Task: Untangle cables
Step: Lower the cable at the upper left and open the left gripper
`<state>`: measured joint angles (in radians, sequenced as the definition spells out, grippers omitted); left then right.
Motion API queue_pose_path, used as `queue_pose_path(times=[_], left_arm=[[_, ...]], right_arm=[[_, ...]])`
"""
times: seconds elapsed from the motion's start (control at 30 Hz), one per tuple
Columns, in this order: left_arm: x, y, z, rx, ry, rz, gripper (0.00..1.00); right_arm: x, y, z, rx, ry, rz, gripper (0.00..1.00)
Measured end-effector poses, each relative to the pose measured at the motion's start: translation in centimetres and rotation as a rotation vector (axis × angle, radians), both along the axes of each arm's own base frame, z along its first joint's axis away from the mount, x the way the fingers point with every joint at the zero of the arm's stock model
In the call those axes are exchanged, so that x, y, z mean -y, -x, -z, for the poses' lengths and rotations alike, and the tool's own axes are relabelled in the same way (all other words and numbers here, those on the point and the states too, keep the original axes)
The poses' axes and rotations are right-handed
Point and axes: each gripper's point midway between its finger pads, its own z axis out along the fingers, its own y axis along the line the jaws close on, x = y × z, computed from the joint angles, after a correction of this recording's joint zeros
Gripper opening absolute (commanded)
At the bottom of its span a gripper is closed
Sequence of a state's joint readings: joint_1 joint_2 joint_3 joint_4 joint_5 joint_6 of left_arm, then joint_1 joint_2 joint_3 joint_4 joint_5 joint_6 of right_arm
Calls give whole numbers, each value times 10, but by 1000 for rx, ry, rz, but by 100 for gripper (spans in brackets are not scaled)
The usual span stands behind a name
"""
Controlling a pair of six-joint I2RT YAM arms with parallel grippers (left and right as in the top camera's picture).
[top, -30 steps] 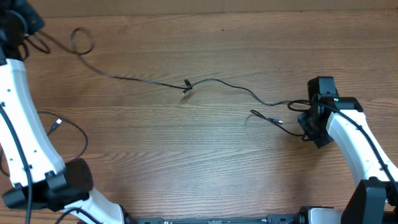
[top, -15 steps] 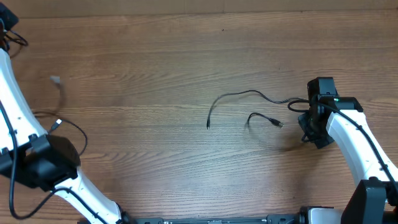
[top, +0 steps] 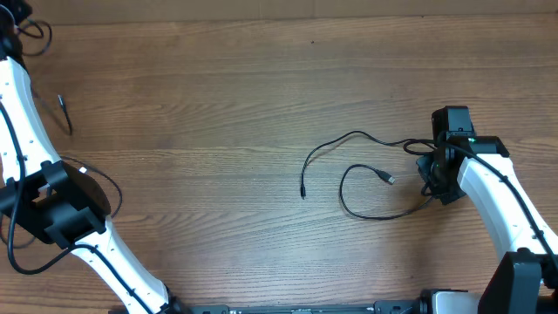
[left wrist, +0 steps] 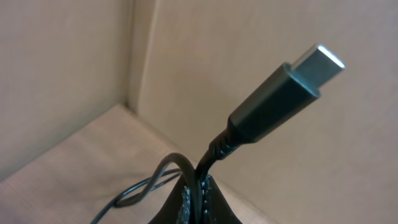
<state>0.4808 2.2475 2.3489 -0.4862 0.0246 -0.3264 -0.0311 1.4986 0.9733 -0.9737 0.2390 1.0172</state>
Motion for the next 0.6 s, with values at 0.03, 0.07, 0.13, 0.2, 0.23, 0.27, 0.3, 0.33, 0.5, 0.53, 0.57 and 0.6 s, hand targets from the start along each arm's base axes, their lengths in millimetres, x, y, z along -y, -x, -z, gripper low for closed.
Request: queue_pose_path(times=[0.03, 0.07, 0.13, 0.2, 0.23, 0.27, 0.3, 0.33, 0.5, 0.53, 0.57, 0.6], left_arm=[[-2, -3, -9, 40, -3, -1, 4], [-3, -4, -14, 67, -5, -3, 4], [-7, -4, -21, 99, 2, -13, 4], [-16, 1, -18, 94, 13, -50, 5], [-22, 7, -12, 68, 20, -85, 6], [-31, 15, -5, 37, 23, -126, 8], [-39, 21, 4, 7, 29, -162, 7], [-47, 28, 15, -28, 38, -197, 5], [-62, 41, 116, -247, 164, -247, 4], [-58, 39, 134, -277, 198, -226, 4], [-49, 36, 153, -305, 242, -188, 6], [-38, 30, 170, -323, 285, -141, 17]], right_arm=[[0, 1, 0, -3, 0, 0, 22], [0, 1, 0, -3, -1, 0, 22], [0, 1, 0, -3, 0, 0, 23], [0, 1, 0, -4, 0, 0, 23], [0, 1, 0, -4, 0, 0, 24], [0, 1, 0, -3, 0, 1, 24], [0, 0, 0, -2, 0, 0, 24], [0, 0, 0, 0, -1, 0, 24], [-4, -2, 1, 6, -22, -3, 24], [-4, -3, 1, 11, -27, -4, 24], [-5, -3, 1, 14, -30, -4, 24], [-6, -4, 1, 17, -33, -4, 24]])
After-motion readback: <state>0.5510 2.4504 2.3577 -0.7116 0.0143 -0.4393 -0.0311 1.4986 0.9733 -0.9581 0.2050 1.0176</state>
